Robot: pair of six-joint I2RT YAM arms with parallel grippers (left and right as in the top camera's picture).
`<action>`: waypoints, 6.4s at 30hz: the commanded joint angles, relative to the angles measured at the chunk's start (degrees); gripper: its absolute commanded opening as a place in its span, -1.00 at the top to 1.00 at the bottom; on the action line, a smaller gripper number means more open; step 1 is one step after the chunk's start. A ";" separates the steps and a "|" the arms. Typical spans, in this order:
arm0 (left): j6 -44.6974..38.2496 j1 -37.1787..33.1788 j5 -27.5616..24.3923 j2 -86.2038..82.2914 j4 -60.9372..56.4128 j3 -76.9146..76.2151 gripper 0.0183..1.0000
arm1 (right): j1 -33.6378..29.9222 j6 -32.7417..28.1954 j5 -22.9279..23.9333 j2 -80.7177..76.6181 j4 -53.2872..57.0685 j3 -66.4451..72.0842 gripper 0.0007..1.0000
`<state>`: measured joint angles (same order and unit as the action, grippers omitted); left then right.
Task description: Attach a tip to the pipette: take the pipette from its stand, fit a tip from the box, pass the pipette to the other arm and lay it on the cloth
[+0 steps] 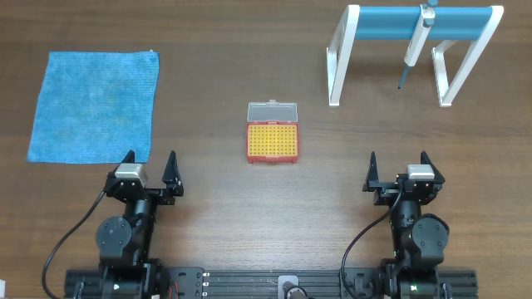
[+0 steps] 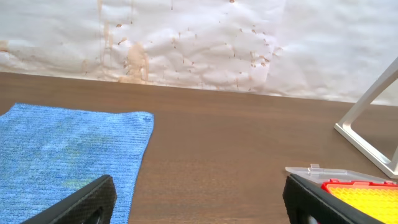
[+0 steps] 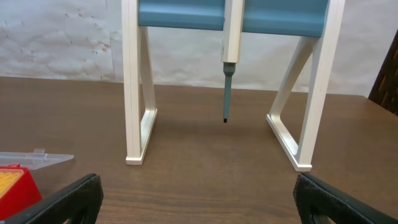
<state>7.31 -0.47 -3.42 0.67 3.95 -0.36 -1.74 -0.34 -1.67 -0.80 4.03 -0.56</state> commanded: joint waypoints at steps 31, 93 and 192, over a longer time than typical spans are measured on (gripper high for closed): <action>-0.55 -0.24 0.22 -0.42 0.55 0.04 -0.73 | 0.33 -0.17 -0.52 0.61 0.02 0.33 -0.98; -0.55 -0.22 0.22 -0.42 0.55 0.04 -0.73 | -7.41 -0.15 -0.55 -71.43 -35.76 -26.32 -0.99; -0.55 -0.24 0.22 -0.42 0.55 0.04 -0.73 | 17.38 11.50 -27.96 -65.85 -84.87 -2.43 0.84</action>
<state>7.31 -0.45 -3.42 0.67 4.08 -0.40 12.53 5.58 -28.08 -67.07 -78.02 -6.42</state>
